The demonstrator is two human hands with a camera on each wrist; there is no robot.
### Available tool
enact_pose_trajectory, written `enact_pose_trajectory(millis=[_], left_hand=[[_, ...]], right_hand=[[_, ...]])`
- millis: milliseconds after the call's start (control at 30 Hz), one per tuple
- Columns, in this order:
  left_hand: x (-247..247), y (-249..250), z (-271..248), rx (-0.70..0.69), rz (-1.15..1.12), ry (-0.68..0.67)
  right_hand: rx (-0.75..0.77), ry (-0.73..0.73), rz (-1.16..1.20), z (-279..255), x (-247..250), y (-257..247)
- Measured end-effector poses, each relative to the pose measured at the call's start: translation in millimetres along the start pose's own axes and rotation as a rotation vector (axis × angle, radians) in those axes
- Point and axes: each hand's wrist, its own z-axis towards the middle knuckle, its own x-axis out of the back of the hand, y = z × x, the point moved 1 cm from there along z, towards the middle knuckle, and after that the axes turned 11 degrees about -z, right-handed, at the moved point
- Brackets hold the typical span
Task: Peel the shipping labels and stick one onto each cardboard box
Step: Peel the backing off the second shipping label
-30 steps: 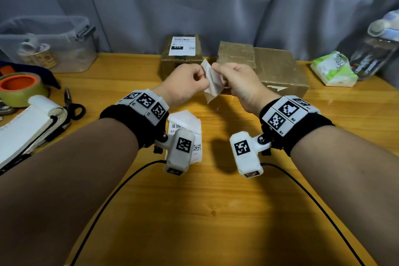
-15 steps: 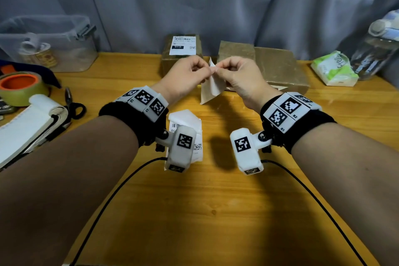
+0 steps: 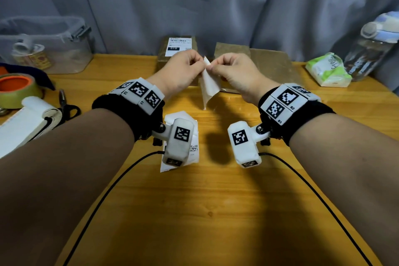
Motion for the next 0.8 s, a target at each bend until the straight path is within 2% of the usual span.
enact_pose_trajectory(millis=[133,367,667,800], left_hand=[[-0.7,-0.7,2.2,0.015,0.064,0.009],[-3.3,-3.7,9.6,0.119,-0.048,0.061],[-5.0,0.0,12.9,0.189,-0.039,0.137],[-6.8,-2.2,12.5,0.238,-0.240,0.244]], right_hand=[[-0.044,0.040,-0.058,4.0,-1.7,-7.0],[-0.090,0.169,0.029,10.9,-0.9,-5.2],[-0.062,0.314,0.047,14.4,1.7,-2.0],[-0.042,0.337,0.046,11.7,1.2,0.2]])
